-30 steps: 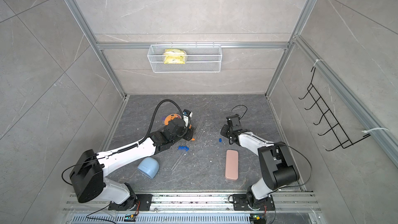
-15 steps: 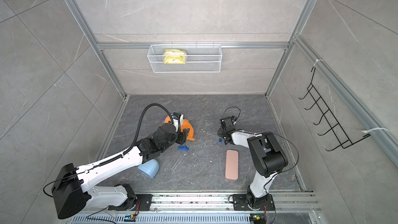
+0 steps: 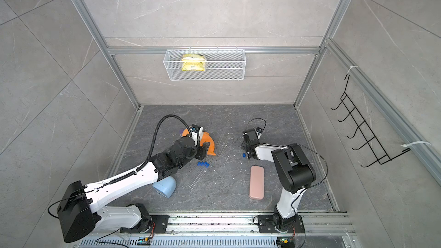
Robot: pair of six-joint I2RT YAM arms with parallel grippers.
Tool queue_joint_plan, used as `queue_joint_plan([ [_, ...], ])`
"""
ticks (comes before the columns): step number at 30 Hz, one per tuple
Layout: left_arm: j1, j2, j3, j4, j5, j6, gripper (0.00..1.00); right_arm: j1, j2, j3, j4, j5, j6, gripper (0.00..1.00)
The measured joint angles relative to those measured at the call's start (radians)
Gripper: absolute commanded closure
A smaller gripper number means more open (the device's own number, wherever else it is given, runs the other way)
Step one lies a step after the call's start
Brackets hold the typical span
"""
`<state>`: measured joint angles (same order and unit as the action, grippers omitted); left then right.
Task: Remove stoppers from test tubes
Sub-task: Place the stopper at the center of the board.
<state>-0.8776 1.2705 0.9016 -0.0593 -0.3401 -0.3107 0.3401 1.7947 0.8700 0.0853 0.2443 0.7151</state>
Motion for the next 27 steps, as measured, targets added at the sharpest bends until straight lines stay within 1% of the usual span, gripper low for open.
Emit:
queue_joint_plan([
  [9,-0.006,0.000,0.000,-0.001,-0.001,0.000,0.39,0.001,0.011,0.018,-0.006,0.000,0.000,0.74],
  [19,-0.006,0.000,0.000,-0.001,-0.003,0.000,0.39,0.002,0.014,0.027,-0.014,0.000,-0.002,0.70],
  [23,-0.006,0.000,0.000,-0.002,-0.003,0.000,0.39,0.002,0.012,0.043,-0.044,0.000,-0.013,0.65],
  [27,-0.006,0.000,0.000,-0.015,-0.010,0.000,0.39,0.007,-0.043,0.048,-0.100,0.003,-0.038,0.55],
])
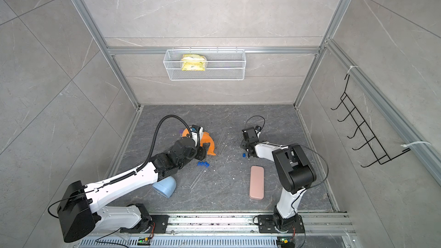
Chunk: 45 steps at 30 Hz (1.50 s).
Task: Remove stoppers from test tubes
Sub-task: Place the stopper at the center of the board, then pick up the test tube at the center of the board.
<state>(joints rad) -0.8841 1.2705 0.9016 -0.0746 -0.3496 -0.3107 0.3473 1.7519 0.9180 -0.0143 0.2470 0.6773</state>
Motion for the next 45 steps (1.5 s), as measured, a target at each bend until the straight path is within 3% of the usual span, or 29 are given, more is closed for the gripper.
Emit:
queue_joint_plan([
  [10,0.000,0.049,-0.002,-0.060,-0.019,-0.021,0.42,0.042,-0.330,0.035,-0.122,-0.025,-0.069,0.50],
  [19,-0.009,0.132,-0.092,-0.076,-0.003,-0.118,0.44,0.096,-0.536,-0.052,-0.196,-0.104,-0.098,0.49],
  [36,-0.033,0.283,-0.109,-0.070,0.047,-0.220,0.51,0.098,-0.566,-0.064,-0.252,-0.136,-0.106,0.48],
  [45,-0.047,0.294,-0.109,-0.055,0.071,-0.240,0.54,0.098,-0.566,-0.064,-0.253,-0.139,-0.106,0.47],
])
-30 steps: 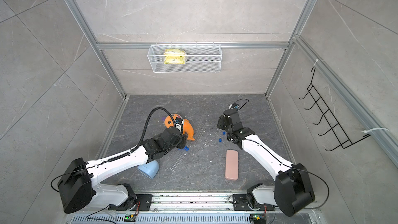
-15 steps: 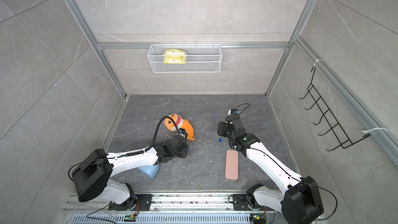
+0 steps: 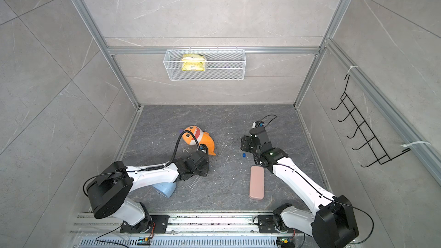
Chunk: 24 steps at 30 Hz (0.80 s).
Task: Remove stoppers from test tubes
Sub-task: Pick up the test tube at the center of the board.
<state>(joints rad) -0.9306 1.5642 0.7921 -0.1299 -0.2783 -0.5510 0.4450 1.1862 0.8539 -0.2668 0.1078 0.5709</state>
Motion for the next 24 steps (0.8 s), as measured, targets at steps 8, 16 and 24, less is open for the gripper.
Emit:
queue_joint_plan([
  [8,-0.034,0.000,-0.002,0.000,0.011,-0.003,0.62,0.002,0.000,0.000,0.000,0.000,0.000,0.47],
  [16,-0.034,0.000,-0.015,-0.013,0.018,-0.026,0.62,0.006,0.000,0.000,0.000,0.000,0.000,0.47],
  [24,-0.034,0.000,-0.025,-0.019,0.018,-0.051,0.66,0.006,0.000,0.000,0.000,0.000,0.000,0.46],
])
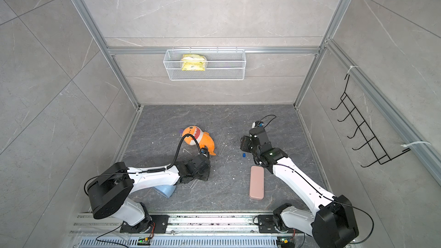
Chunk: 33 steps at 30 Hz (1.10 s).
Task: Remove stoppers from test tubes
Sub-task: Pick up the test tube at the center of the board.
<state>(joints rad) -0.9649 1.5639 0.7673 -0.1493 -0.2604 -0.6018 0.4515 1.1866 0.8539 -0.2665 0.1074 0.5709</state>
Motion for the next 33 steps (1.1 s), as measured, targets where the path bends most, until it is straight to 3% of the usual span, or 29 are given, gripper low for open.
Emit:
queue_joint_plan([
  [10,-0.006,0.000,-0.028,-0.011,0.000,-0.025,0.68,0.005,0.005,-0.006,0.000,0.000,0.000,0.46],
  [33,-0.056,0.040,0.002,-0.071,-0.063,-0.054,0.84,0.010,0.017,-0.010,0.001,0.000,0.000,0.46],
])
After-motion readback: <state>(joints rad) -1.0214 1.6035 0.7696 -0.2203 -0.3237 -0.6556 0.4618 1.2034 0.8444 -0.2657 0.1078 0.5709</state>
